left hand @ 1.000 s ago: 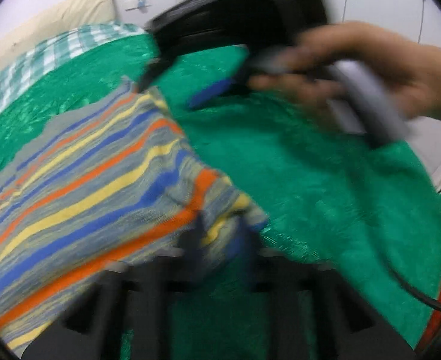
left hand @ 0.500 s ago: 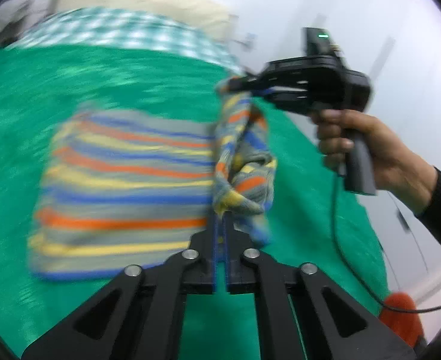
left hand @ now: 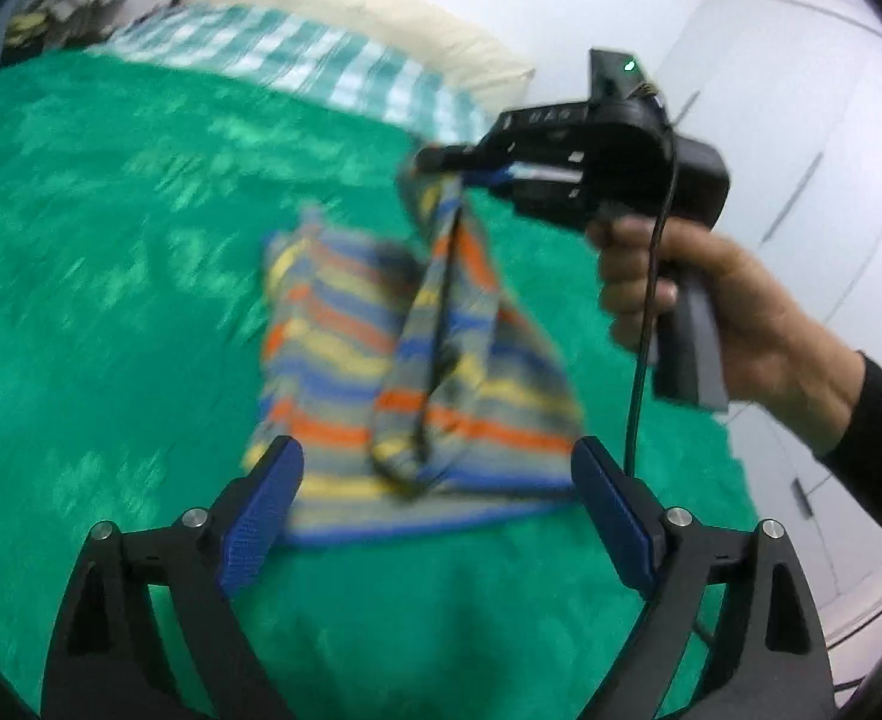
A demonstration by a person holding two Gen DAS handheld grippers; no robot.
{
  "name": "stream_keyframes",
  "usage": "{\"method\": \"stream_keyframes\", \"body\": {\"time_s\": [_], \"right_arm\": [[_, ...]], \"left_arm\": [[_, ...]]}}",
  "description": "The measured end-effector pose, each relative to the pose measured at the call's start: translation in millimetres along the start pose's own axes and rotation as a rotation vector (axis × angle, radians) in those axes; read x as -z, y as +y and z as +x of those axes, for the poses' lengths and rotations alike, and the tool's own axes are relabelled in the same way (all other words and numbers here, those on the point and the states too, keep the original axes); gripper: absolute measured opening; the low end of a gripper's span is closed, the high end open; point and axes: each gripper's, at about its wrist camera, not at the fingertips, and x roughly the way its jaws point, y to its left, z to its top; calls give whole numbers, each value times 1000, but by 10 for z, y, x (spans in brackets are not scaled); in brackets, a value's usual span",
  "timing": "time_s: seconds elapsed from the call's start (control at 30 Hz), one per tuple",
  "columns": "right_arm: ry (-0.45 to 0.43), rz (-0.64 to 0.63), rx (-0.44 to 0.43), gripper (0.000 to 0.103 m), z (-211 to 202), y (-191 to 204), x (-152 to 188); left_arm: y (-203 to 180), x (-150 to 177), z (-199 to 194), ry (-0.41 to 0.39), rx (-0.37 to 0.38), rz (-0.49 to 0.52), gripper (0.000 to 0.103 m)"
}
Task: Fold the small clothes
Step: 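Fold the sweater in half over itself with both tools, release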
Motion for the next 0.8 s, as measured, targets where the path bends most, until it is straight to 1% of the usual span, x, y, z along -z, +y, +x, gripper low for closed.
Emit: {"method": "stream_keyframes", "body": {"time_s": [0.03, 0.1, 0.13, 0.17, 0.2, 0.23, 0.27, 0.3, 0.37, 0.43, 0.5, 0.53, 0.57, 0.6, 0.63, 0.67, 0.73, 0.77, 0.8], "right_arm": [[-4, -3, 0, 10, -39, -5, -10], [-7, -15, -15, 10, -131, -7, -29], [-6, -24, -23, 10, -168, -12, -38], [-5, -32, -33, 10, -209, -22, -46], [-4, -40, -48, 10, -247, -22, -62], [-4, -50, -62, 10, -282, -22, -71], [-4, -61, -68, 10, -300, -17, -79], [-1, -69, -69, 10, -290, -10, -82], [11, -82, -62, 10, -214, 14, -93], [26, -92, -68, 10, -28, 60, -89], [46, -88, -82, 10, 170, 98, -59], [67, -81, -86, 11, 341, 122, -22], [90, -69, -88, 14, 510, 138, 30], [106, -57, -73, 22, 634, 142, 84], [112, -47, -54, 38, 697, 143, 132], [110, -41, -45, 43, 712, 141, 176], [76, -36, -50, 43, 577, 105, 253], [50, -46, -33, 43, 424, 69, 285], [26, -73, 0, 43, 260, 47, 322]], "left_arm": [[-54, -24, 84, 20, 3, 17, 91], [-109, -92, 324, 63, -16, 54, 91], [-87, -228, 521, 79, -28, 63, 91], [-107, -234, 653, 102, -61, 73, 89], [-108, -233, 719, 115, -72, 72, 77], [-88, -239, 785, 128, -51, 63, 63], [-72, -235, 805, 149, -8, 43, 12], [-54, -217, 779, 160, 17, 17, 6], [4, -186, 597, 106, 22, -15, 6], [99, -135, 416, 86, 5, -62, 6], [238, -63, 332, 99, -38, -113, 6], [326, -25, 331, 112, -78, -140, 6], [400, 15, 332, 132, -112, -164, 10], [476, 57, 349, 160, -142, -190, 15], [578, 103, 339, 185, -140, -232, 15], [613, 114, 280, 181, -121, -252, 16], [578, 87, 138, 169, -124, -232, 24], [541, 57, 68, 156, -125, -213, 33], [493, 28, -7, 139, -123, -195, 45]]}}
